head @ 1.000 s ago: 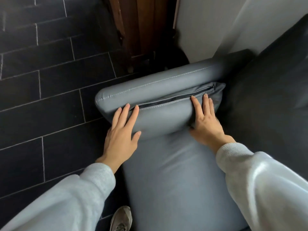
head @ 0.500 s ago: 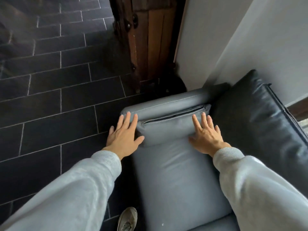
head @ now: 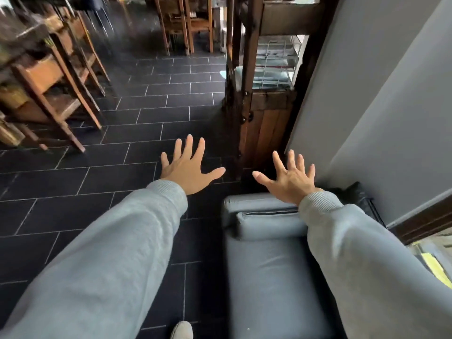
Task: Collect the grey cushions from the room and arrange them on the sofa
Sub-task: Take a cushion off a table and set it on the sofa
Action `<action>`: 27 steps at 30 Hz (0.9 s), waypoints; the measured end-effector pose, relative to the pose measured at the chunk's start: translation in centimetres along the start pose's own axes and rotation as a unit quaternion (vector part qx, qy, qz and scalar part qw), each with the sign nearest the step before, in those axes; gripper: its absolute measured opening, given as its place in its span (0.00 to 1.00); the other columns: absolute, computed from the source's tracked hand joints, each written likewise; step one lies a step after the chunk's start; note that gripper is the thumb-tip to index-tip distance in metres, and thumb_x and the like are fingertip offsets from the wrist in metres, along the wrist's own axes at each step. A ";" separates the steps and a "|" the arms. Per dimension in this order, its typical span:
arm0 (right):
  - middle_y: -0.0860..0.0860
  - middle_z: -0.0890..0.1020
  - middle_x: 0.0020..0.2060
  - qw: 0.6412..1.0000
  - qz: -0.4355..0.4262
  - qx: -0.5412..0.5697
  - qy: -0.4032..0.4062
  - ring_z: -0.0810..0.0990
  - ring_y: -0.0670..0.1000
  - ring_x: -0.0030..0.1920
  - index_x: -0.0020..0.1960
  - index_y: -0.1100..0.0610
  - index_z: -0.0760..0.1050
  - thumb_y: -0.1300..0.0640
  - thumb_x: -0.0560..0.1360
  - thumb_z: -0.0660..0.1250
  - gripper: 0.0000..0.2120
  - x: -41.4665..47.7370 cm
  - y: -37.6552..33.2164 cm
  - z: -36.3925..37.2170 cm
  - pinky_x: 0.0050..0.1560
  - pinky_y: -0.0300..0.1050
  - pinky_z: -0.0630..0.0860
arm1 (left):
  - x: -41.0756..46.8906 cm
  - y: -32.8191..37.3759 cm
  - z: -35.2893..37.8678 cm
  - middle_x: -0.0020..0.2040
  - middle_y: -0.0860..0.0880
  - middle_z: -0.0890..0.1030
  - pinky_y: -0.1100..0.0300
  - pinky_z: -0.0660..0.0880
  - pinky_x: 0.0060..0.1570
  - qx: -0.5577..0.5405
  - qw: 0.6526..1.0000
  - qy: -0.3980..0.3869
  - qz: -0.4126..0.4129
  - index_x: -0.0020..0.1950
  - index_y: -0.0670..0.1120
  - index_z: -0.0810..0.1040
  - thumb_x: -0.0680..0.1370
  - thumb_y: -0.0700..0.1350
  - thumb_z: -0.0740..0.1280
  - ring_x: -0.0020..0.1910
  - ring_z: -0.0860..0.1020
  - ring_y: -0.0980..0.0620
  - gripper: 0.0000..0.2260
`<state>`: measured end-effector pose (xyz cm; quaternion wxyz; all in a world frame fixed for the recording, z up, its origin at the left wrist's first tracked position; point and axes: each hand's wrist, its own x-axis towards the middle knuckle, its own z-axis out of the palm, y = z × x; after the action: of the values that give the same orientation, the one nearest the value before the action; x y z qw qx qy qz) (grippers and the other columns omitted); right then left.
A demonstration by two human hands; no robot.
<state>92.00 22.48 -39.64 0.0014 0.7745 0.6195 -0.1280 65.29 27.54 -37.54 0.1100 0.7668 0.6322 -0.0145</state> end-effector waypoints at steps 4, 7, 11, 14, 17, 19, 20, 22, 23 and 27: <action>0.60 0.42 0.84 0.998 -0.038 -0.019 0.036 0.39 0.63 0.83 0.84 0.41 0.38 0.16 0.69 0.40 0.51 -2.0 -4.6 -7.2 0.78 0.69 0.38 | -3.5 -2.9 -8.2 0.86 0.49 0.36 0.30 0.40 0.78 0.013 0.999 0.039 -0.026 0.85 0.62 0.41 0.68 0.83 0.40 0.85 0.36 0.42 0.49; 0.61 0.40 0.84 0.996 -0.067 -0.038 0.055 0.37 0.63 0.83 0.84 0.40 0.35 0.15 0.68 0.39 0.51 -3.5 -8.3 -11.6 0.78 0.69 0.37 | -6.3 -5.8 -12.4 0.86 0.49 0.34 0.29 0.40 0.78 0.020 0.996 0.060 -0.054 0.84 0.64 0.41 0.70 0.83 0.40 0.84 0.35 0.41 0.47; 0.61 0.37 0.83 0.992 -0.093 -0.051 0.070 0.34 0.64 0.82 0.83 0.40 0.34 0.15 0.68 0.39 0.51 -5.1 -14.0 -15.7 0.77 0.69 0.36 | -10.0 -10.2 -16.9 0.85 0.51 0.33 0.30 0.38 0.78 0.029 0.993 0.085 -0.082 0.84 0.66 0.40 0.71 0.83 0.41 0.84 0.34 0.42 0.44; 0.61 0.37 0.83 0.989 -0.113 -0.058 0.069 0.35 0.64 0.82 0.84 0.41 0.36 0.15 0.69 0.41 0.52 -6.2 -19.6 -17.7 0.77 0.69 0.35 | -13.0 -14.3 -20.1 0.86 0.50 0.34 0.30 0.38 0.78 0.029 0.989 0.105 -0.105 0.84 0.65 0.41 0.72 0.82 0.43 0.84 0.34 0.43 0.44; 0.62 0.38 0.83 0.985 -0.146 -0.060 0.075 0.37 0.64 0.83 0.85 0.42 0.39 0.16 0.70 0.42 0.51 -7.4 -26.5 -18.8 0.78 0.69 0.37 | -16.0 -19.5 -22.8 0.86 0.50 0.36 0.30 0.39 0.79 0.013 0.982 0.127 -0.137 0.86 0.62 0.43 0.74 0.81 0.45 0.85 0.37 0.43 0.44; 0.62 0.39 0.83 0.979 -0.178 -0.058 0.077 0.39 0.65 0.83 0.85 0.42 0.39 0.16 0.70 0.41 0.51 -8.6 -31.5 -19.0 0.78 0.69 0.38 | -18.3 -23.2 -24.4 0.87 0.50 0.38 0.30 0.40 0.79 -0.002 0.978 0.143 -0.153 0.86 0.61 0.44 0.75 0.80 0.46 0.85 0.38 0.43 0.44; 0.62 0.39 0.83 0.976 -0.196 -0.057 0.080 0.39 0.65 0.83 0.85 0.42 0.39 0.16 0.70 0.41 0.51 -9.4 -34.1 -18.9 0.78 0.70 0.38 | -19.6 -25.1 -25.0 0.87 0.50 0.39 0.30 0.40 0.79 -0.010 0.975 0.152 -0.162 0.86 0.61 0.45 0.75 0.80 0.47 0.85 0.39 0.43 0.44; 0.61 0.40 0.84 0.968 -0.231 -0.052 0.085 0.41 0.66 0.83 0.85 0.42 0.39 0.16 0.70 0.41 0.50 -11.2 -39.5 -18.5 0.77 0.70 0.38 | -22.2 -29.0 -26.1 0.87 0.50 0.40 0.31 0.41 0.79 -0.014 0.969 0.167 -0.181 0.86 0.61 0.47 0.75 0.80 0.48 0.85 0.40 0.42 0.43; 0.61 0.41 0.84 0.964 -0.247 -0.046 0.087 0.41 0.65 0.83 0.85 0.41 0.40 0.16 0.70 0.41 0.50 -12.2 -42.2 -18.3 0.77 0.70 0.38 | -23.5 -31.0 -26.5 0.87 0.50 0.40 0.31 0.41 0.79 -0.011 0.967 0.172 -0.189 0.86 0.61 0.47 0.75 0.79 0.48 0.85 0.40 0.42 0.43; 0.61 0.40 0.84 0.947 -0.306 -0.019 0.090 0.40 0.64 0.83 0.85 0.41 0.39 0.17 0.72 0.42 0.49 -16.9 -52.6 -16.7 0.76 0.70 0.35 | -29.2 -39.4 -28.0 0.86 0.50 0.37 0.31 0.39 0.79 0.010 0.959 0.192 -0.210 0.86 0.60 0.47 0.76 0.79 0.47 0.85 0.38 0.41 0.42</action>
<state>41.42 21.21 -11.84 -0.0789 0.5556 0.8268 -0.0402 17.82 11.52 -11.47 -0.0265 0.6059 0.7883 0.1036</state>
